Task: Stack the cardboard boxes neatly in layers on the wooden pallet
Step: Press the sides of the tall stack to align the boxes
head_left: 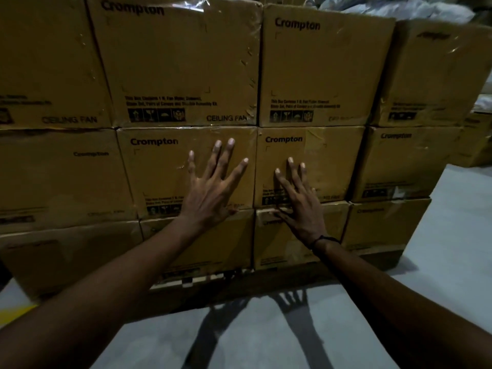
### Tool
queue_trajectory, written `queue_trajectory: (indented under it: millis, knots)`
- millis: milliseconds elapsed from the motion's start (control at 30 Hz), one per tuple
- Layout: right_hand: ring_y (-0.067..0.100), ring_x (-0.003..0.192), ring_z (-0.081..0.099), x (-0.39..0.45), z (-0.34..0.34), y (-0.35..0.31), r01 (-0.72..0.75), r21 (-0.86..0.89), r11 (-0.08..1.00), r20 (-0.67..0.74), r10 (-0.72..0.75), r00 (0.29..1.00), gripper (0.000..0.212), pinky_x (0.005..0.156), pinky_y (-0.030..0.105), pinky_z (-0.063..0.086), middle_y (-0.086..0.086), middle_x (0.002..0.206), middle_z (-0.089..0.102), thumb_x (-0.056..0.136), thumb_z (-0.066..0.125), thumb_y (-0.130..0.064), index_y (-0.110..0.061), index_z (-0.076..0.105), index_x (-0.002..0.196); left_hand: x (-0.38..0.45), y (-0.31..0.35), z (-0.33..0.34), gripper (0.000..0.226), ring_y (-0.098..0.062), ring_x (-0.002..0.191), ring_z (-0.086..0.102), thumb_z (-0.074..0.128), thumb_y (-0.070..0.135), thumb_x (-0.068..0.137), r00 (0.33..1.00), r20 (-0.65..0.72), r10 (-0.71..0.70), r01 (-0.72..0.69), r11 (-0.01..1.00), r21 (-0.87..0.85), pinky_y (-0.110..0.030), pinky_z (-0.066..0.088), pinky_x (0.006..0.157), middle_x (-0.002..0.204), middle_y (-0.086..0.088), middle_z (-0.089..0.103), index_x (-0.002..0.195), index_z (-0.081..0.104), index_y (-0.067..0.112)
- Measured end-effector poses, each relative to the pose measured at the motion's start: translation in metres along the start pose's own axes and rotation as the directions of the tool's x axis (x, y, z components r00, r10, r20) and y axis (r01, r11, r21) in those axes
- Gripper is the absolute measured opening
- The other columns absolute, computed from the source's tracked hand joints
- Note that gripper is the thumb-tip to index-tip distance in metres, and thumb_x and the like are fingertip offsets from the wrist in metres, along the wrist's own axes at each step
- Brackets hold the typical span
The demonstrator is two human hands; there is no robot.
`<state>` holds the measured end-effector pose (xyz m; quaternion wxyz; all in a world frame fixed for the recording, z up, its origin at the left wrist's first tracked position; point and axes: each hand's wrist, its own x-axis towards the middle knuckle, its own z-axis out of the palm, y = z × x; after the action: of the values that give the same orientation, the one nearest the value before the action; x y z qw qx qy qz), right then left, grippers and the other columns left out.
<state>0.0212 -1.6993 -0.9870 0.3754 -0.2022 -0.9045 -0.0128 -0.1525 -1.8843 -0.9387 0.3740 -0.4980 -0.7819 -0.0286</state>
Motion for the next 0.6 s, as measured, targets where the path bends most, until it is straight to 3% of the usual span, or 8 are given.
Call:
queue_trajectory:
  millis: [167, 433, 600]
  knots:
    - [0.028, 0.159, 0.002, 0.003, 0.004, -0.006, -0.033, -0.032, 0.999, -0.105, 0.03, 0.994, 0.11, 0.107, 0.062, 0.042, -0.005, 0.172, -0.004, 0.072, 0.091, -0.04, -0.032, 0.026, 0.16, 0.0, 0.001, 0.001, 0.133, -0.036, 0.156, -0.015, 0.08, 0.074, 0.063, 1.0, -0.029, -0.013, 0.013, 1.0, 0.015, -0.076, 0.001, 0.116, 0.169, -0.014, -0.019, 0.165, 0.005, 0.032]
    - [0.026, 0.159, 0.004, 0.003, 0.001, -0.004, -0.017, 0.011, 1.0, -0.108, 0.018, 0.994, 0.104, 0.117, 0.052, 0.032, -0.007, 0.172, -0.001, 0.074, 0.09, -0.037, -0.033, 0.03, 0.159, 0.001, 0.002, 0.0, 0.132, -0.036, 0.157, -0.014, 0.077, 0.078, 0.063, 0.999, -0.039, -0.01, 0.011, 0.999, 0.041, -0.077, 0.004, 0.115, 0.17, -0.014, -0.018, 0.164, 0.006, 0.031]
    - [0.027, 0.159, 0.006, 0.003, 0.001, -0.005, -0.049, -0.07, 0.996, -0.123, 0.04, 0.992, 0.102, 0.111, 0.061, 0.039, -0.006, 0.172, -0.002, 0.078, 0.086, -0.033, -0.036, 0.026, 0.16, 0.001, 0.003, 0.0, 0.134, -0.036, 0.156, -0.015, 0.079, 0.078, 0.061, 0.999, -0.046, -0.016, 0.017, 1.0, 0.025, -0.077, 0.002, 0.115, 0.17, -0.015, -0.017, 0.164, 0.009, 0.031]
